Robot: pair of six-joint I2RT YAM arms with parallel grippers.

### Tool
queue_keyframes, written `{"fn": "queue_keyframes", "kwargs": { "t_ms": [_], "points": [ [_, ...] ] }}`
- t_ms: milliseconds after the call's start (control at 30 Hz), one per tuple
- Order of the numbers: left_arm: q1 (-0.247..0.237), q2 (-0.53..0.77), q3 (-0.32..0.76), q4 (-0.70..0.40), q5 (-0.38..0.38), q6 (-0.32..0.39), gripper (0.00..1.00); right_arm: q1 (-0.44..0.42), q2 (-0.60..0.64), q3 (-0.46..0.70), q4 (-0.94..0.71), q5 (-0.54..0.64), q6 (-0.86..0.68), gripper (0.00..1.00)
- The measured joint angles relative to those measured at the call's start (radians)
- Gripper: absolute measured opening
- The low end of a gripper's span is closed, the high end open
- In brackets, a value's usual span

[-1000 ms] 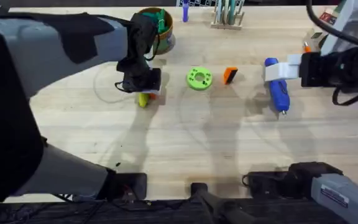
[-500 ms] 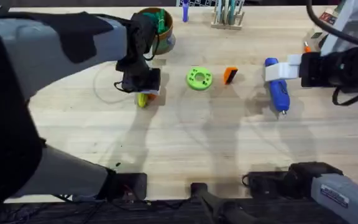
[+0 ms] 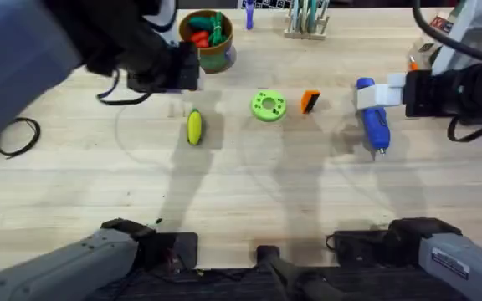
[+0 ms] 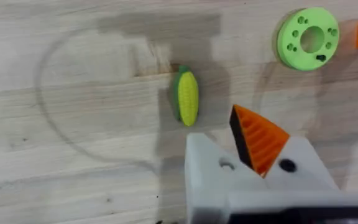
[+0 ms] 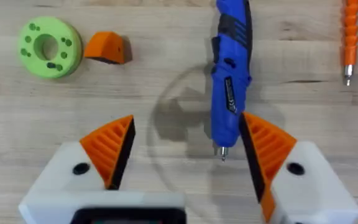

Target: Pick up the gripper from the table and insert it into the empty holder that is missing its gripper. Then pick up a screw, insert it into the mounting hole, and use the screwdriver to tighten it. Finally, clean up the table by picking up the vegetable and placing it into the bucket.

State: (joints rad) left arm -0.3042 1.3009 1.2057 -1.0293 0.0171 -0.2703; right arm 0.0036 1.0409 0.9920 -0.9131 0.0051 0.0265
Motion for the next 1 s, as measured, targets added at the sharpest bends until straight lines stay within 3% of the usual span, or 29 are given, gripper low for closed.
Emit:
{"fn": "queue_keyframes", "kwargs": {
  "t_ms": [300,600,800,1000],
  "points": [
    [0.0,-0.137,0.0,-0.031,-0.015,0.0,0.012,0.0,0.0,0.0,0.0,0.0,0.0,0.992],
    [0.0,-0.161,0.0,-0.035,-0.031,0.004,0.036,0.0,0.0,0.0,-0.005,0.0,0.0,0.992],
    [0.0,-0.161,0.0,-0.045,-0.041,-0.002,0.937,0.0,0.0,0.0,-0.005,0.0,0.0,0.992],
    [0.0,-0.161,0.0,-0.048,-0.041,-0.003,0.985,0.0,0.0,0.0,-0.005,0.0,0.0,0.991]
  ]
}}
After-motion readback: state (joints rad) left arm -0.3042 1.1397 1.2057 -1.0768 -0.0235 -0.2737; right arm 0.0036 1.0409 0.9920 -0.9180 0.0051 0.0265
